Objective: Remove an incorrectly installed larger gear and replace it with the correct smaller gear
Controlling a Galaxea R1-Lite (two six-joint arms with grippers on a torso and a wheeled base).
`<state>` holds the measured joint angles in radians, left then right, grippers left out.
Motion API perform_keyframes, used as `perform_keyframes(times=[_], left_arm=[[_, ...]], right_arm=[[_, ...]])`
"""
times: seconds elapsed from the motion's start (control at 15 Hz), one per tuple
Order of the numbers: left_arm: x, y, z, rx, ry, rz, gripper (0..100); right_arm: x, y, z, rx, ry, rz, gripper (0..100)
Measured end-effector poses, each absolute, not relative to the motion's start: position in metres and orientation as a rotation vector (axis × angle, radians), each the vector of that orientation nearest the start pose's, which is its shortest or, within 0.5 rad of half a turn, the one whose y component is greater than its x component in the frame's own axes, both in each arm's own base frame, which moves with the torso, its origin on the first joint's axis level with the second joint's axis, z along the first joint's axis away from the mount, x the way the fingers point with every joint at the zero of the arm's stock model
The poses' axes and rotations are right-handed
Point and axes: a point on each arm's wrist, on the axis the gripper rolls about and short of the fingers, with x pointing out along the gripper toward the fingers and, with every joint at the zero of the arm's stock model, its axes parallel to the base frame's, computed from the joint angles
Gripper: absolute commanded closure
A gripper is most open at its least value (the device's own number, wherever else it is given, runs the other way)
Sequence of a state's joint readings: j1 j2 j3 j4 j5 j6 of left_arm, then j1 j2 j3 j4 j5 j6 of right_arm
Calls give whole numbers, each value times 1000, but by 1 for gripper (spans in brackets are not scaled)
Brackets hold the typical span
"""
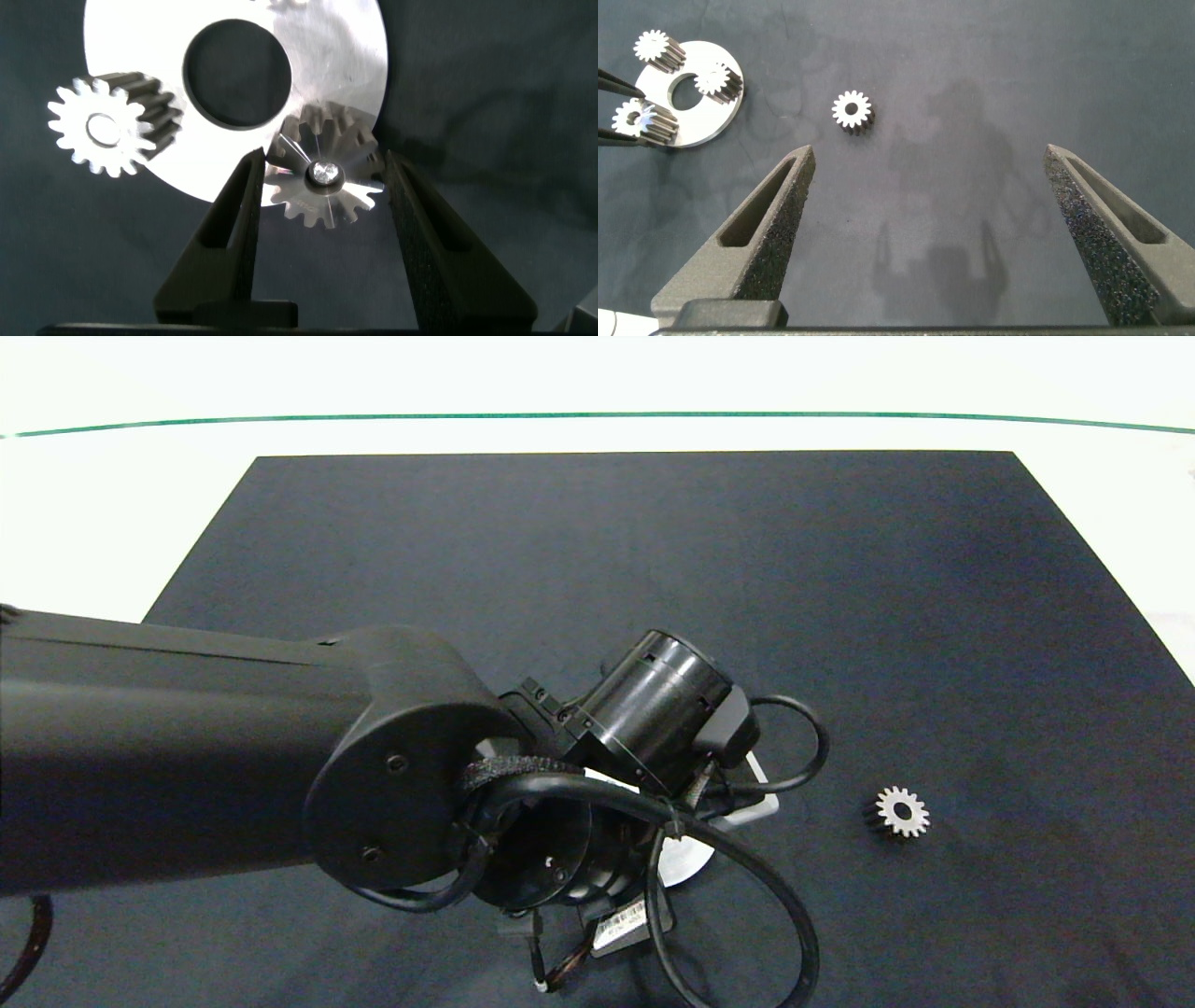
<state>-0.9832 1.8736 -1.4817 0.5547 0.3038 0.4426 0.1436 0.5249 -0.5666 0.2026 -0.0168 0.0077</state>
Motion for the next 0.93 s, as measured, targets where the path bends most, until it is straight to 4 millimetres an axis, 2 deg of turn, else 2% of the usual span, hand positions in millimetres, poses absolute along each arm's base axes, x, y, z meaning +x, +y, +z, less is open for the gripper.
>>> perform_keyframes(times=[0.6,0.87,0.93], left_arm=[[188,-263,238,944,592,-786,69],[197,-234,262,858,547,-703,69],[197,-225,265,846,546,-685,0]], right_arm=[[12,1,217,-7,159,120,0],[12,1,215,-8,165,112,0],[12,1,215,-8,165,111,0]])
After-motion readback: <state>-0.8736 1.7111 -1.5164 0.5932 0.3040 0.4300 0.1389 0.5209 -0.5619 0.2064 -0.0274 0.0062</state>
